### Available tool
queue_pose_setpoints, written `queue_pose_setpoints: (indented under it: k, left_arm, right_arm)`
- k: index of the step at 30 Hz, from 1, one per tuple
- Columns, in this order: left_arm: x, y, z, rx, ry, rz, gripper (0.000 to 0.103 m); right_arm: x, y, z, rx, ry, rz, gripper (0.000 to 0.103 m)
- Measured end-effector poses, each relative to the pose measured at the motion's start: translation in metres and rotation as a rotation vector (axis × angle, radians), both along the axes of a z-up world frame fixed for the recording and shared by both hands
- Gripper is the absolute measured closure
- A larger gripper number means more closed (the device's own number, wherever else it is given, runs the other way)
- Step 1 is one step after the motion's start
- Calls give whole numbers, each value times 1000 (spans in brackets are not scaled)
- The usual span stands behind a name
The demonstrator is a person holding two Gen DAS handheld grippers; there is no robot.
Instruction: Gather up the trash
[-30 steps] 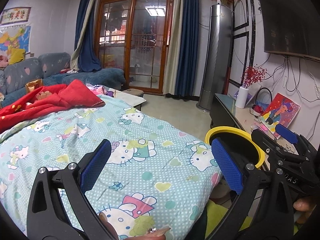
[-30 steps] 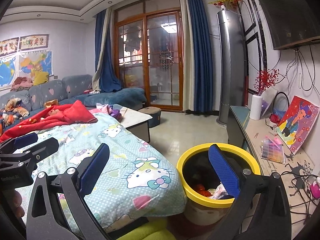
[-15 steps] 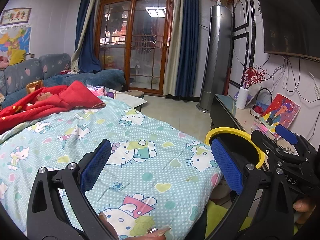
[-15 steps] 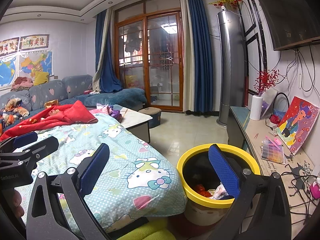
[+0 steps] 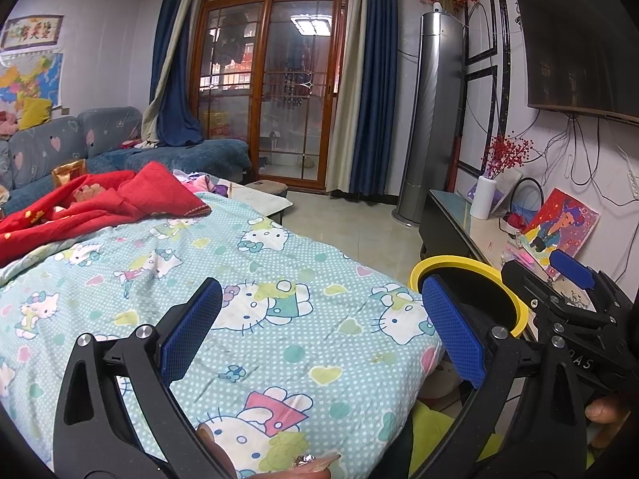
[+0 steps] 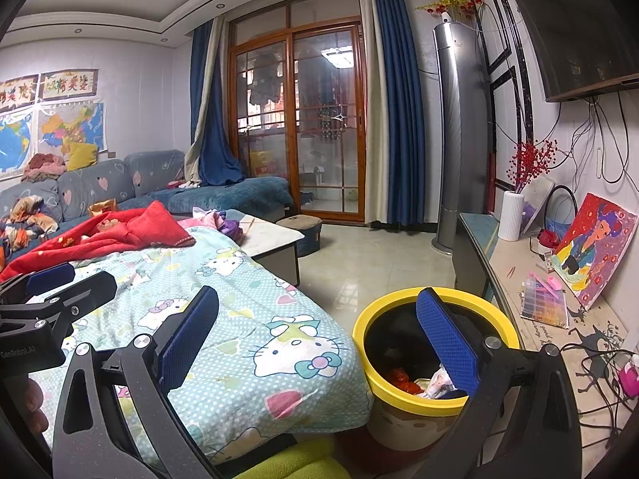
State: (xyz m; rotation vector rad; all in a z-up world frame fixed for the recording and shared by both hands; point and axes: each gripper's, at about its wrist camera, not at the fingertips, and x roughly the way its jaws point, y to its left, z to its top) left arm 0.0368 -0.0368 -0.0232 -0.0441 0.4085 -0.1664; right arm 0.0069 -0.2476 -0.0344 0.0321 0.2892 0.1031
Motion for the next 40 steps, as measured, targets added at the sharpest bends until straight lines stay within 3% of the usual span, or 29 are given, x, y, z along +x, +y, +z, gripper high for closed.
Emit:
queue_pose_setpoints:
  k: [26,31,35,37,40]
  left_arm:
    - [4,-3,1,6,16,13,11]
    - [7,10,1,-39,42,43,11]
    - [4,57,11,-72,71,189,11]
    - [-4,107,14,-87,100,344,11]
    - [-23,177,10,-58,145,563,11]
  right_arm:
    - [4,-5,3,4,10,-29,6]
    - [12,0,12,-18,15,-11,6]
    - [29,39,23,-38,28,125,6]
    - [39,70,25,-49,54,225,6]
    - [63,154,17,-81,198,435,6]
